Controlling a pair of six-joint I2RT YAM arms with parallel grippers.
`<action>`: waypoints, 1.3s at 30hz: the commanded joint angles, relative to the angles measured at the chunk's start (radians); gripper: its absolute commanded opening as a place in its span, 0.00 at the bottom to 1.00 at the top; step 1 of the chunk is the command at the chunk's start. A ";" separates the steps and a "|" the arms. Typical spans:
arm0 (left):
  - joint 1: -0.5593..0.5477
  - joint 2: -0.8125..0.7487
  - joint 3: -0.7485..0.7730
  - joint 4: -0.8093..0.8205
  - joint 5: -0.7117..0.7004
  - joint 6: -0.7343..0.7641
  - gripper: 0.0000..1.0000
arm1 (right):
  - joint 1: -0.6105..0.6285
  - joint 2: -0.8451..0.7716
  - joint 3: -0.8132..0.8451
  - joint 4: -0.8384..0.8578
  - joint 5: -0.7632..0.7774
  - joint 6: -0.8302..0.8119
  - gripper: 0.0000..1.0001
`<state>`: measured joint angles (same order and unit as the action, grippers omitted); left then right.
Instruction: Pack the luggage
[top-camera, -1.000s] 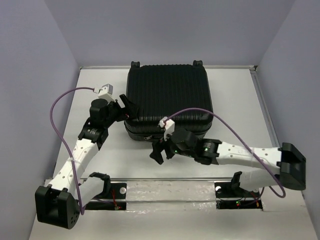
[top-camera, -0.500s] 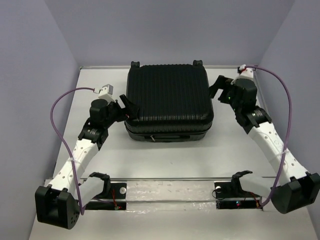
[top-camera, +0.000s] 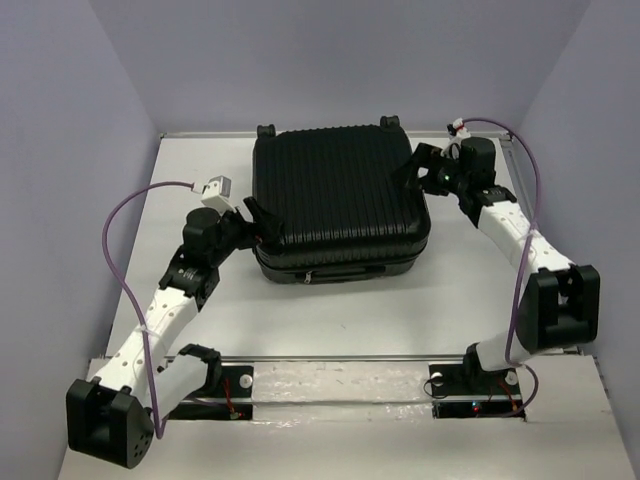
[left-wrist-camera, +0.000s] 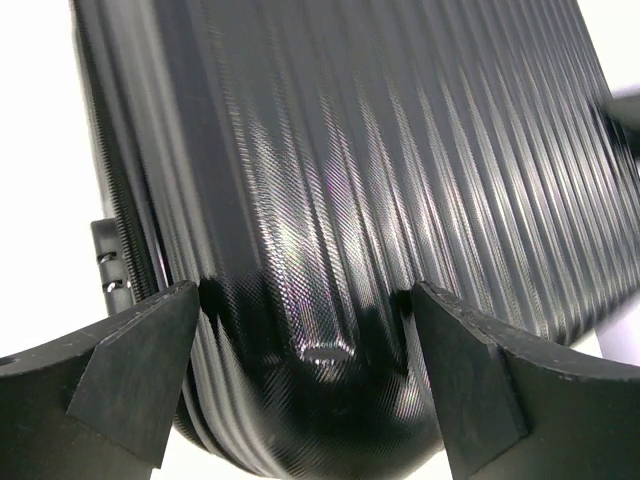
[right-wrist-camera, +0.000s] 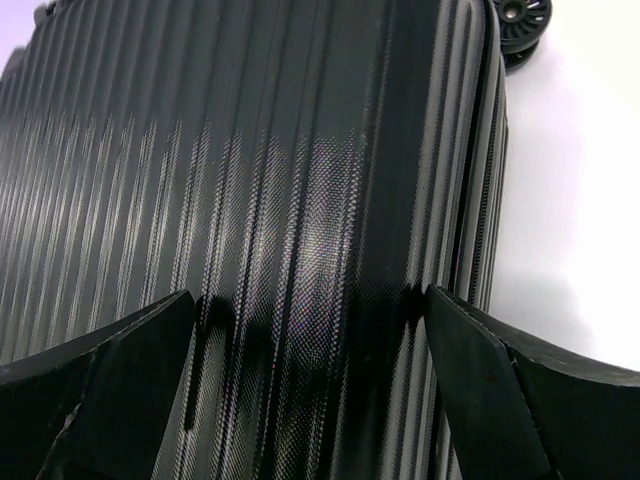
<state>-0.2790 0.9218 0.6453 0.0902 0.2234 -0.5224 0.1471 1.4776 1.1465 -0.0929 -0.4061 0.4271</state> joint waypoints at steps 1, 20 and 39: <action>-0.193 -0.027 -0.039 -0.001 0.091 -0.008 0.95 | 0.043 0.218 0.146 0.041 -0.359 0.056 0.99; -0.526 -0.038 0.072 0.042 -0.067 -0.074 0.97 | 0.115 0.704 1.144 -0.212 -0.424 0.079 1.00; -0.526 -0.053 0.143 0.014 -0.142 -0.051 0.97 | 0.163 -0.383 -0.188 0.381 -0.248 -0.047 0.40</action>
<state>-0.8085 0.9062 0.7853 0.0620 0.1020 -0.5919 0.2775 1.2701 1.3373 0.0441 -0.6662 0.3161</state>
